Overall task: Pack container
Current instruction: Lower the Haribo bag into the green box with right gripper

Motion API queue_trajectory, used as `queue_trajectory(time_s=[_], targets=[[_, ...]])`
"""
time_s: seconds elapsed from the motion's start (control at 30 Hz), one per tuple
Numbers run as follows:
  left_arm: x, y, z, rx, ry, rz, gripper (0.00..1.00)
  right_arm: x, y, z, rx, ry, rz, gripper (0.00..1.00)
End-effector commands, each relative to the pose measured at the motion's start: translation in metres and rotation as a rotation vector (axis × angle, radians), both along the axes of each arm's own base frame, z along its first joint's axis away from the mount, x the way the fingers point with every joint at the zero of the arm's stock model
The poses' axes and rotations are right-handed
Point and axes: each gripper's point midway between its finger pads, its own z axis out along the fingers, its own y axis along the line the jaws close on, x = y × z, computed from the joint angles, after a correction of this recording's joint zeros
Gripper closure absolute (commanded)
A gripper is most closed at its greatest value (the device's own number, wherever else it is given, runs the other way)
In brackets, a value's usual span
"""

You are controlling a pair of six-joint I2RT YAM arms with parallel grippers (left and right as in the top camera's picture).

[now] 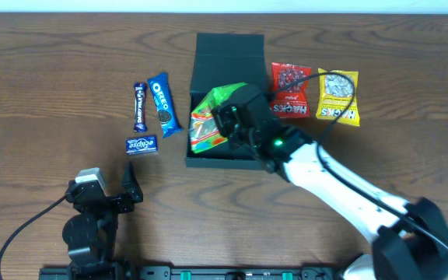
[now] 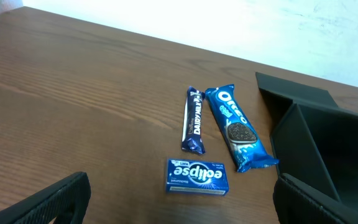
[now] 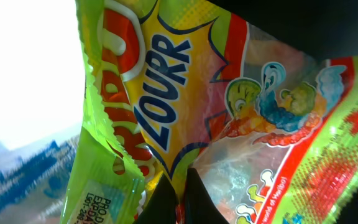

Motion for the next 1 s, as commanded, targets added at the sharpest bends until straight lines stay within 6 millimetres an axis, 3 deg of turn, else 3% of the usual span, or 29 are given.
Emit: queue_trajectory(time_s=[0.0,0.3,0.57,0.6,0.67,0.73,0.77,0.97], targets=[[0.000,0.001,-0.012,0.002,0.026,0.004,0.05,0.003,0.009,-0.003,0.078,0.063,-0.118,0.98],[0.000,0.001,-0.012,0.001,0.026,0.005,0.05,0.009,-0.003,-0.015,0.024,0.059,-0.183,0.98],[0.000,0.001,-0.012,0.002,0.026,0.004,0.05,-0.003,-0.022,-0.037,-0.081,0.129,-0.209,0.99],[0.000,0.001,-0.012,0.002,0.026,0.004,0.05,-0.003,-0.022,-0.037,-0.084,0.128,-0.212,0.88],[0.000,0.001,-0.012,0.001,0.026,0.005,0.05,-0.002,-0.023,-0.036,-0.088,0.118,-0.207,0.39],[0.000,0.001,-0.012,0.002,0.026,0.004,0.05,0.003,-0.020,-0.031,-0.088,0.083,-0.181,0.05],[0.000,0.001,-0.012,0.002,0.026,0.004,0.05,0.006,-0.017,-0.027,-0.081,0.058,-0.155,0.01],[0.000,0.001,-0.012,0.001,0.026,0.005,0.05,0.025,0.008,0.018,-0.057,-0.140,0.026,0.01]])
